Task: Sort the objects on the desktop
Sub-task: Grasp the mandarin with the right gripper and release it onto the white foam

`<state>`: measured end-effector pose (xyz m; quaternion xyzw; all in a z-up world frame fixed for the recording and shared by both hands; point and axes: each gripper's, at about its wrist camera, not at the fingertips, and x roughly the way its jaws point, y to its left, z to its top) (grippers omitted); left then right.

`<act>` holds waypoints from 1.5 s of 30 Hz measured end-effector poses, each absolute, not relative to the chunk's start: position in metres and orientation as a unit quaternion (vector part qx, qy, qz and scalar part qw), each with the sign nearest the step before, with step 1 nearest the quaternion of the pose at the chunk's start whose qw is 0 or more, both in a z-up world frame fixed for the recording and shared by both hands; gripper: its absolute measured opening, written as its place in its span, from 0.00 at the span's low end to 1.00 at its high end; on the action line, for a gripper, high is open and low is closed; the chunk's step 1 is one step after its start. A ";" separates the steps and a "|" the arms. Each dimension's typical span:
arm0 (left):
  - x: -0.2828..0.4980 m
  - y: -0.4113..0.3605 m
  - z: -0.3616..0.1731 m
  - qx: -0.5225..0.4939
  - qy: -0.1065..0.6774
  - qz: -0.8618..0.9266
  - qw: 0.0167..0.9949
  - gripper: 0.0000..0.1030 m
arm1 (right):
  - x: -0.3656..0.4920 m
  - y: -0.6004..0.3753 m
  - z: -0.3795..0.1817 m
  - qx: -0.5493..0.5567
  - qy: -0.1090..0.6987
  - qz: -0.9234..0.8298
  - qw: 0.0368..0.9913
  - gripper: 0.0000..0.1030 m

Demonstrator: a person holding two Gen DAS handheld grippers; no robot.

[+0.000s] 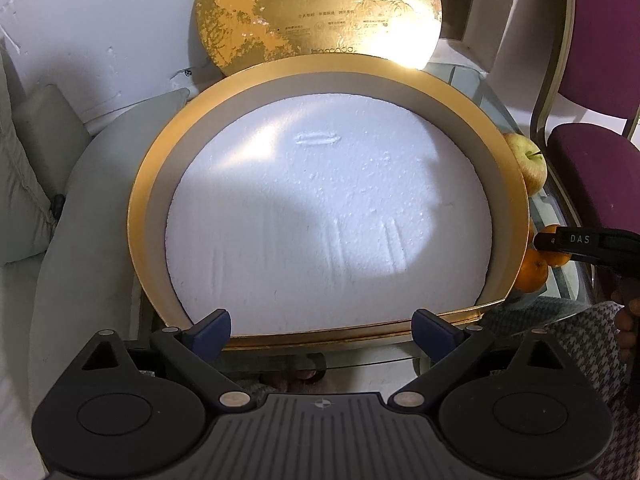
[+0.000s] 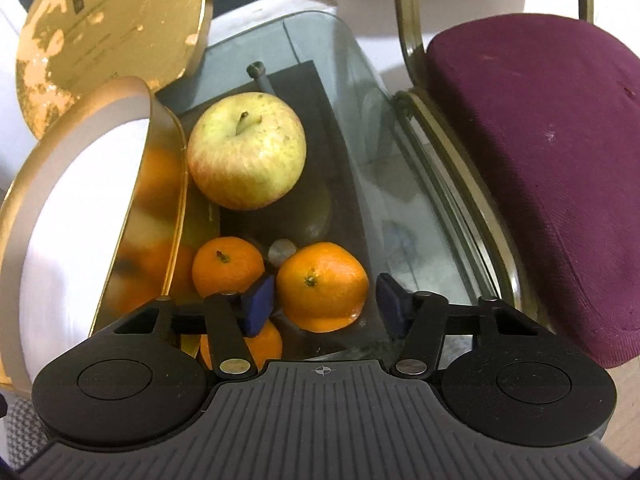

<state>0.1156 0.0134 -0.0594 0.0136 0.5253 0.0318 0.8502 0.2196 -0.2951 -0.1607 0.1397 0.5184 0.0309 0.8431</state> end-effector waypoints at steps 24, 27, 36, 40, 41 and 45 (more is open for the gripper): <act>0.078 0.119 -0.006 -0.052 0.431 0.152 0.888 0.96 | 0.191 -0.243 -0.026 0.092 0.404 0.090 0.906 0.49; 0.068 0.145 -0.014 -0.072 0.435 0.177 0.880 0.96 | 0.189 -0.207 -0.017 0.078 0.401 0.129 0.903 0.49; 0.044 0.198 -0.051 -0.132 0.469 0.211 0.847 0.96 | 0.190 -0.071 -0.067 -0.015 0.451 0.225 0.864 0.49; 0.042 0.212 -0.057 -0.145 0.473 0.212 0.842 0.96 | 0.190 -0.032 -0.090 -0.046 0.476 0.247 0.843 0.49; 0.041 0.215 -0.058 -0.147 0.474 0.213 0.842 0.96 | 0.191 -0.024 -0.095 -0.053 0.482 0.249 0.839 0.49; 0.038 0.222 -0.062 -0.154 0.477 0.213 0.838 0.96 | 0.196 -0.007 -0.112 -0.076 0.499 0.247 0.827 0.49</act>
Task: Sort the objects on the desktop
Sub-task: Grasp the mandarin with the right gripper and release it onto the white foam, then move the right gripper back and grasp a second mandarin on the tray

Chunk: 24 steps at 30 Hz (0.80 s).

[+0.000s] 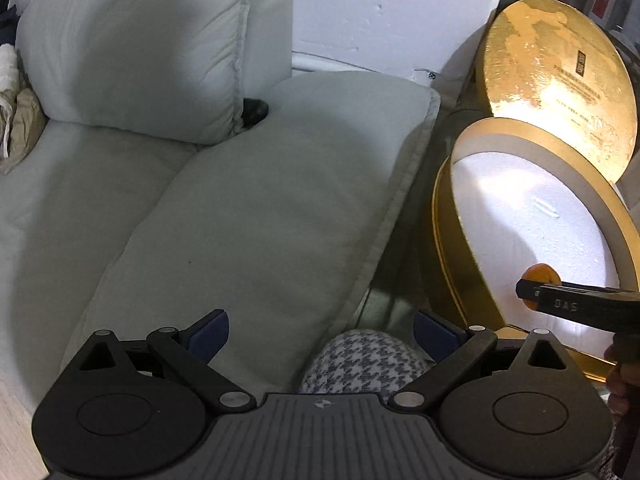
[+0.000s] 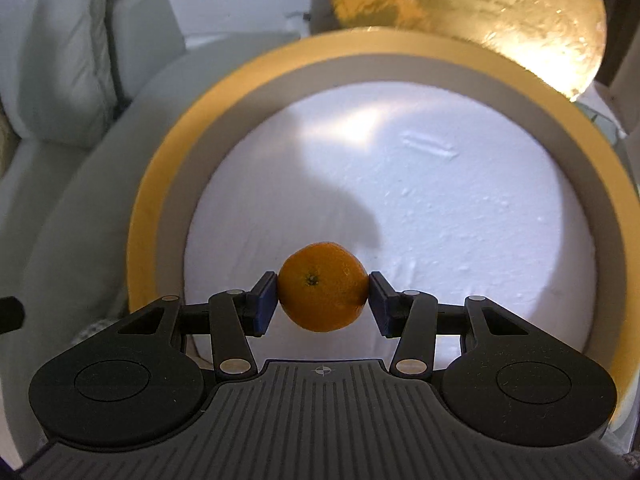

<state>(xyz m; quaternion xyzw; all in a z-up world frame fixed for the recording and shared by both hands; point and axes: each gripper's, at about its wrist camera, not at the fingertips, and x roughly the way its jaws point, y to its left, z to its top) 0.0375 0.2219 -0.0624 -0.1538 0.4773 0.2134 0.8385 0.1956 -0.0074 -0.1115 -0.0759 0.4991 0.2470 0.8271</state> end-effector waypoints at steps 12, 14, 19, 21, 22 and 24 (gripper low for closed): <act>0.029 0.212 -0.052 -0.144 0.474 0.207 0.844 0.96 | 0.195 -0.003 -0.107 -0.090 0.500 0.242 0.827 0.59; 0.027 0.205 -0.047 -0.137 0.470 0.204 0.848 0.96 | 0.191 -0.009 -0.095 -0.085 0.493 0.240 0.832 0.61; 0.022 0.177 -0.034 -0.111 0.466 0.185 0.858 0.96 | 0.172 -0.042 -0.062 -0.044 0.484 0.231 0.843 0.67; 0.021 0.163 -0.029 -0.098 0.463 0.173 0.864 0.96 | 0.161 -0.061 -0.050 -0.024 0.477 0.230 0.848 0.67; 0.021 0.155 -0.026 -0.092 0.462 0.166 0.866 0.96 | 0.156 -0.071 -0.045 -0.015 0.475 0.228 0.850 0.68; 0.020 0.139 -0.022 -0.079 0.461 0.151 0.871 0.96 | 0.146 -0.092 -0.036 0.003 0.469 0.223 0.854 0.68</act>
